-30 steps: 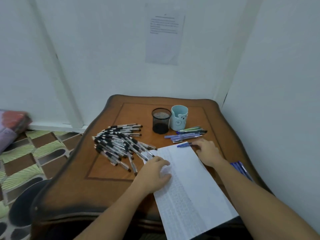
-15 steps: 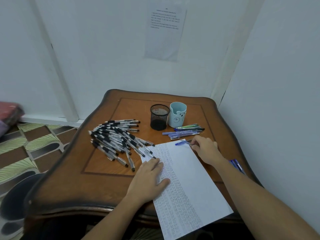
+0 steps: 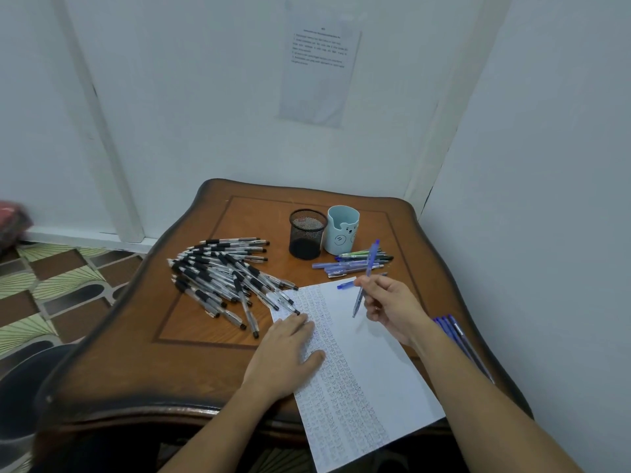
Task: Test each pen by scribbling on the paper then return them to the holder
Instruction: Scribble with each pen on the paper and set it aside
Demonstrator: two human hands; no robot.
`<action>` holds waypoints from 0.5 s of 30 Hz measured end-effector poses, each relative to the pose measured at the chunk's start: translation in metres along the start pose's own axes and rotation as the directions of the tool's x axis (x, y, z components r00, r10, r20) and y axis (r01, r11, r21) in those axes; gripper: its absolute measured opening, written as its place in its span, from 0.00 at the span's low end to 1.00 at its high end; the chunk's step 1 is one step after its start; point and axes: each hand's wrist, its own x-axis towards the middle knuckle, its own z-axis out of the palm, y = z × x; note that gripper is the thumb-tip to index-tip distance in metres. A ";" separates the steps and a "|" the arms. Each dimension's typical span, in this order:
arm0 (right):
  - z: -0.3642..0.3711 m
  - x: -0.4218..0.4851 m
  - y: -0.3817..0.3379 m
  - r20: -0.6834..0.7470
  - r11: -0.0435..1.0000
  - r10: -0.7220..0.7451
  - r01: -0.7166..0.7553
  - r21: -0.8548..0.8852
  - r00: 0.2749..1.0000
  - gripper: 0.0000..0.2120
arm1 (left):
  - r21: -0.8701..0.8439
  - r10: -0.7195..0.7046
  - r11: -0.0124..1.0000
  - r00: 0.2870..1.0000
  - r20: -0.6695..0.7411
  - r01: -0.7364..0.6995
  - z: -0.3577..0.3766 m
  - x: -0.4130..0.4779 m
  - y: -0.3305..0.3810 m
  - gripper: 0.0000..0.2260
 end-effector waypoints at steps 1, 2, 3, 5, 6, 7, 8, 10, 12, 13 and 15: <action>0.001 -0.002 0.000 0.010 1.000 0.003 -0.003 0.029 1.000 0.09 | -0.004 -0.001 1.000 1.000 -0.004 0.001 0.000 0.000 0.000 0.30; 0.002 -0.003 0.000 0.024 0.998 -0.001 0.000 0.060 1.000 0.09 | -0.006 -0.002 1.000 1.000 -0.009 0.002 0.001 0.000 0.000 0.30; 0.003 -0.003 -0.001 0.034 0.997 -0.006 0.003 0.079 0.999 0.11 | -0.003 -0.002 1.000 1.000 -0.009 0.002 0.001 0.000 0.000 0.30; 0.004 -0.004 -0.001 0.042 0.996 -0.020 0.017 0.085 0.999 0.17 | 0.007 -0.003 1.000 1.000 0.001 0.003 0.002 0.001 -0.002 0.30; 0.004 -0.003 0.001 0.049 0.996 -0.028 0.024 0.086 0.998 0.23 | 0.008 -0.003 1.000 1.000 0.006 0.003 0.002 0.001 -0.002 0.30; 0.004 -0.003 0.002 0.057 0.996 -0.034 0.029 0.090 0.998 0.30 | 0.007 -0.004 1.000 1.000 0.008 0.004 0.002 0.001 -0.002 0.31; 0.004 -0.003 0.003 0.062 0.995 -0.039 0.033 0.089 0.997 0.36 | 0.006 -0.006 1.000 1.000 0.011 0.005 0.002 0.001 -0.002 0.31; 0.003 -0.003 0.004 0.060 0.996 -0.044 0.039 0.086 0.997 0.40 | 0.001 -0.009 1.000 1.000 0.012 0.009 0.002 0.001 -0.002 0.33; 0.002 -0.002 0.006 0.031 0.995 -0.045 0.042 0.088 0.999 0.39 | -0.007 -0.010 1.000 1.000 0.006 0.010 0.001 0.000 -0.001 0.31; 0.001 -0.002 0.007 0.010 0.995 -0.044 0.043 0.085 0.999 0.38 | -0.009 -0.011 1.000 1.000 0.003 0.011 0.001 0.000 -0.001 0.30; 0.000 -0.001 0.009 -0.034 0.996 -0.056 0.058 0.073 0.998 0.36 | -0.013 -0.011 1.000 1.000 -0.006 0.011 0.000 0.001 -0.001 0.29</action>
